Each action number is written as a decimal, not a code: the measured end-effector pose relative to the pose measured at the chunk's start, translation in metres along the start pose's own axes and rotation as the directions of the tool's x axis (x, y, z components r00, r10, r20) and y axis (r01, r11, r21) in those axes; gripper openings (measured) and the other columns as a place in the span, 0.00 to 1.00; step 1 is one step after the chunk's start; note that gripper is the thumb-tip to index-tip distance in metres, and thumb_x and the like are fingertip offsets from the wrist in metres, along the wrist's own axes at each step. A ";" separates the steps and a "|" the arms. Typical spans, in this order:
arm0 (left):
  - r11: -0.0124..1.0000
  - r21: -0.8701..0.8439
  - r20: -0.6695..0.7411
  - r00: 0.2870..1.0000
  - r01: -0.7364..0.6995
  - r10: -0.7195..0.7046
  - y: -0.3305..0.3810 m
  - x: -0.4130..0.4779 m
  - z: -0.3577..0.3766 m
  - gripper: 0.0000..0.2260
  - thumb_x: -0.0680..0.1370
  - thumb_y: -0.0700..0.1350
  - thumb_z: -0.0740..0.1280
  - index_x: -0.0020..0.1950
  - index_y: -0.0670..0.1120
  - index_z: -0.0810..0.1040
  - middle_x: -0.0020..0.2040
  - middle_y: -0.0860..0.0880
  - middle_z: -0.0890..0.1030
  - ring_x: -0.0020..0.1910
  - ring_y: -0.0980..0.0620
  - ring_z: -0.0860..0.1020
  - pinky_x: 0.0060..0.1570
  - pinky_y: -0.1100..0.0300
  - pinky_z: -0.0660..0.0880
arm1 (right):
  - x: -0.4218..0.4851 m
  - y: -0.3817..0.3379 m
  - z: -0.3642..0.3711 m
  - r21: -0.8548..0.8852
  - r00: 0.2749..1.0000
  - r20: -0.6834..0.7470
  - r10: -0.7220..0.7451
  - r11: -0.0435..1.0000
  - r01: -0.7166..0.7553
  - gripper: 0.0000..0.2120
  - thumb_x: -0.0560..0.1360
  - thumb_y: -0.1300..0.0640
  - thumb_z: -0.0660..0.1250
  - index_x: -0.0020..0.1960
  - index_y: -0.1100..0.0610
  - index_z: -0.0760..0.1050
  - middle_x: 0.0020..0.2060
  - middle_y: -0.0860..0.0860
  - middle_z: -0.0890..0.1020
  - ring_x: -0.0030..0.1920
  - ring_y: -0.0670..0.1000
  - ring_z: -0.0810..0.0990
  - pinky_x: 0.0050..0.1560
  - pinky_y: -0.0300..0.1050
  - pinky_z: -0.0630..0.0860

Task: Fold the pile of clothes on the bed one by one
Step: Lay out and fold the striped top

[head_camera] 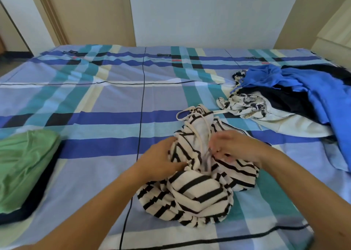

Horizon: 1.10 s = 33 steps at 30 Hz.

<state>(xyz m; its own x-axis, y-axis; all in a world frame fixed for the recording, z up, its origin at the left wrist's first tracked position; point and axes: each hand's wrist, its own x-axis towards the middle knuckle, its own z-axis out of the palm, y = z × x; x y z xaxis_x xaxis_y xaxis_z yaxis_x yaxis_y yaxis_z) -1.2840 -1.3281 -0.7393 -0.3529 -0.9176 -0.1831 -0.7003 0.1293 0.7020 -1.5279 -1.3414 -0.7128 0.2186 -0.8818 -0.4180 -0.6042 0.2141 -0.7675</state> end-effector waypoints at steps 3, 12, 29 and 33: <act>0.975 -0.108 0.083 0.976 -0.193 0.202 0.015 -0.007 0.009 0.20 0.74 0.52 0.75 0.64 0.56 0.76 0.58 0.60 0.80 0.57 0.64 0.78 0.62 0.66 0.73 | 0.000 -0.001 -0.011 0.176 0.982 -0.164 0.097 0.982 -0.067 0.25 0.73 0.37 0.70 0.65 0.44 0.71 0.58 0.45 0.79 0.58 0.49 0.80 0.53 0.49 0.80; 0.973 -0.172 -0.097 0.985 -0.156 0.140 0.014 -0.001 -0.028 0.08 0.73 0.48 0.76 0.45 0.49 0.79 0.41 0.52 0.83 0.42 0.55 0.81 0.49 0.56 0.76 | 0.006 -0.010 -0.006 -0.017 0.938 -0.302 -0.172 0.984 0.175 0.25 0.71 0.65 0.75 0.65 0.51 0.75 0.56 0.48 0.80 0.53 0.45 0.80 0.44 0.26 0.72; 0.793 -0.532 -0.448 0.894 -0.296 0.034 -0.008 -0.018 -0.117 0.12 0.67 0.38 0.71 0.43 0.51 0.73 0.41 0.47 0.78 0.40 0.50 0.77 0.40 0.58 0.74 | -0.014 0.034 -0.071 -0.586 0.897 -0.438 0.060 0.738 -0.336 0.31 0.69 0.43 0.76 0.68 0.47 0.71 0.65 0.53 0.74 0.63 0.55 0.74 0.62 0.51 0.72; 0.950 -0.308 0.308 0.950 0.048 0.052 0.004 -0.031 -0.107 0.20 0.72 0.55 0.72 0.51 0.40 0.74 0.44 0.42 0.84 0.36 0.46 0.76 0.40 0.56 0.71 | -0.004 0.011 -0.021 -0.431 0.822 -0.417 -0.389 0.880 0.198 0.29 0.74 0.44 0.72 0.72 0.48 0.69 0.66 0.50 0.72 0.65 0.49 0.71 0.63 0.46 0.68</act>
<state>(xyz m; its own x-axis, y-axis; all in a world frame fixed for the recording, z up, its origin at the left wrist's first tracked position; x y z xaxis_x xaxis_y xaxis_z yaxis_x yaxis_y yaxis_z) -1.2094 -1.3392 -0.6565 -0.5630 -0.7489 -0.3496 -0.4914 -0.0367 0.8702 -1.5521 -1.3440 -0.7093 0.0953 -0.9829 0.1572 -0.8192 -0.1672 -0.5485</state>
